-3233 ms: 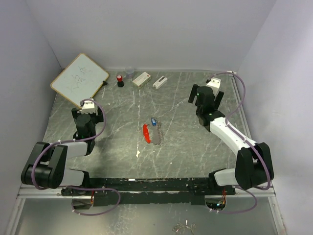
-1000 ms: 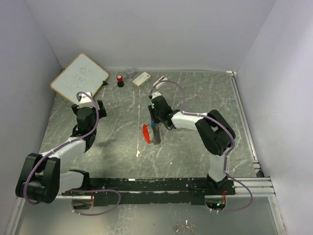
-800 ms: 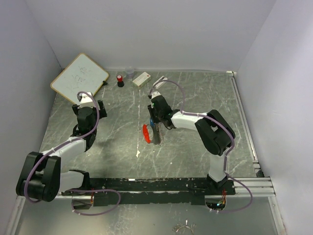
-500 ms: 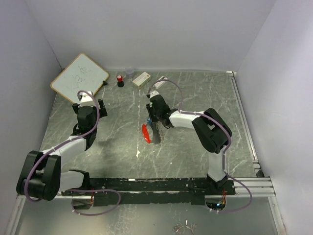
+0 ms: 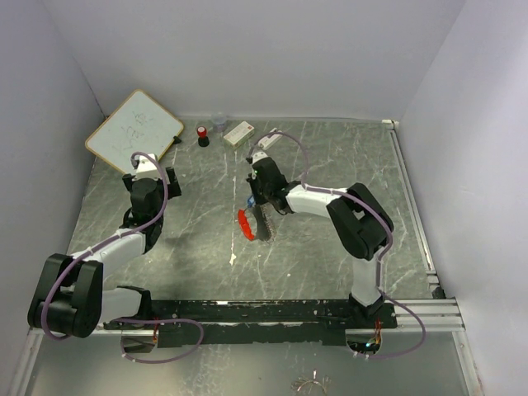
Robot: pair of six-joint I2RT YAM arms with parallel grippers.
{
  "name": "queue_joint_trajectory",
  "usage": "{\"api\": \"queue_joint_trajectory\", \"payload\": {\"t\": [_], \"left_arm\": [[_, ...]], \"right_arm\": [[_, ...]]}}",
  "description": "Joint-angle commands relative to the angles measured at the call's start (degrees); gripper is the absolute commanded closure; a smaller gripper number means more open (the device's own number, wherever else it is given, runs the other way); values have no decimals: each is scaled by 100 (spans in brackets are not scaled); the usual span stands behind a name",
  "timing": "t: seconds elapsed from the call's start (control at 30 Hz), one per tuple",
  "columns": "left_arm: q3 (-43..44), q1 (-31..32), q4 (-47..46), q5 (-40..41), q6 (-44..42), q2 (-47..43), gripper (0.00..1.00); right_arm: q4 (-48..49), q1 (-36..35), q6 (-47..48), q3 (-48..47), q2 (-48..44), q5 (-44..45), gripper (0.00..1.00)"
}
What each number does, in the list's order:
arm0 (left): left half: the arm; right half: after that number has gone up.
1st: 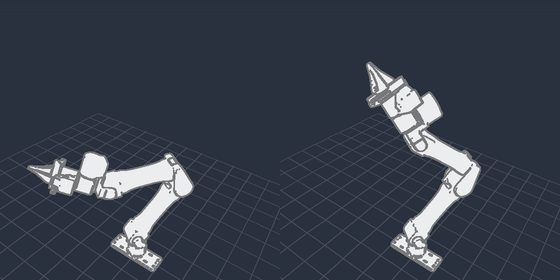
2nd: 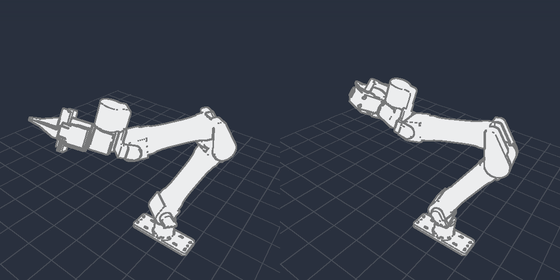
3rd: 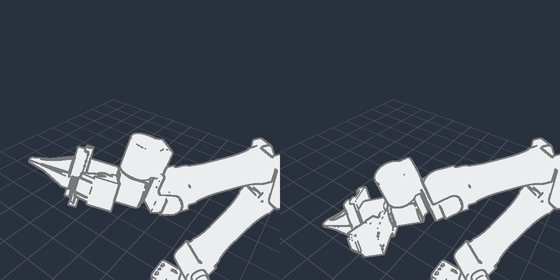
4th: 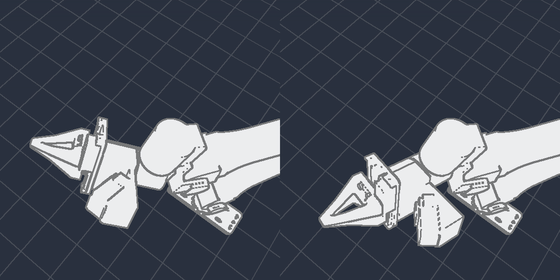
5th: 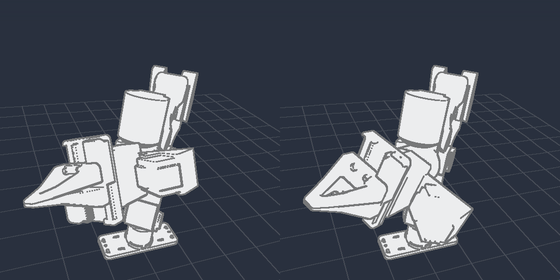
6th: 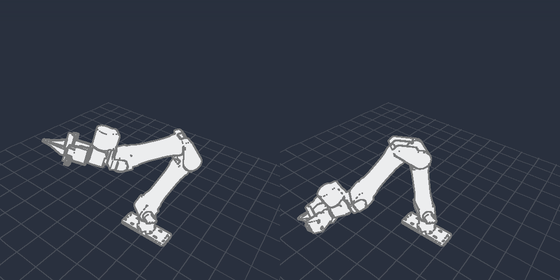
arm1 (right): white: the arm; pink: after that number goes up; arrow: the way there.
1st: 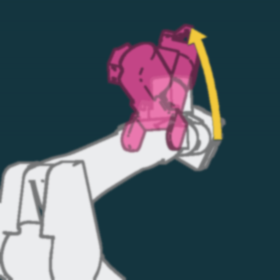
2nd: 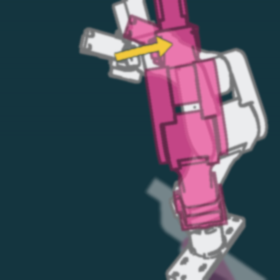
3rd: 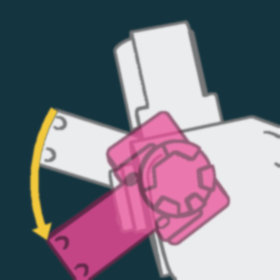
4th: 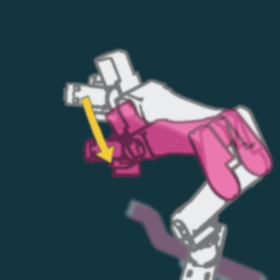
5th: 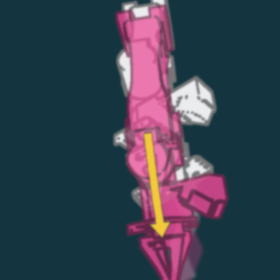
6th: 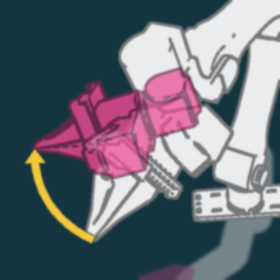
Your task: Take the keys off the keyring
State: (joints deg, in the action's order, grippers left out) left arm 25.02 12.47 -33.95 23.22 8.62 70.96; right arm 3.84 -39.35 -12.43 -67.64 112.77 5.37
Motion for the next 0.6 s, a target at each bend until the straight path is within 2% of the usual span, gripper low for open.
{"api": "queue_joint_trajectory", "payload": {"t": [0.0, 0.07, 0.2, 0.27, 0.33, 0.57], "left_arm": [[222, 27, 28, -151, 34, 23, 0], [216, 27, 22, -184, 26, 31, 0], [214, 27, 12, -219, 22, 25, 0], [206, 27, -9, -243, 18, 23, 0], [202, 27, -19, -250, 19, 39, 0], [207, 27, -3, -215, 7, 42, 0]], "right_arm": [[-149, -23, 74, 95, -649, 5, 100], [-220, -32, 64, 77, -799, -87, 100], [-253, -141, 87, 121, -974, -52, 73], [-301, -204, 112, 93, -949, 18, 67], [-372, -291, 146, 43, -829, 138, 63], [-707, -661, 333, -210, -235, 772, 63]]}}
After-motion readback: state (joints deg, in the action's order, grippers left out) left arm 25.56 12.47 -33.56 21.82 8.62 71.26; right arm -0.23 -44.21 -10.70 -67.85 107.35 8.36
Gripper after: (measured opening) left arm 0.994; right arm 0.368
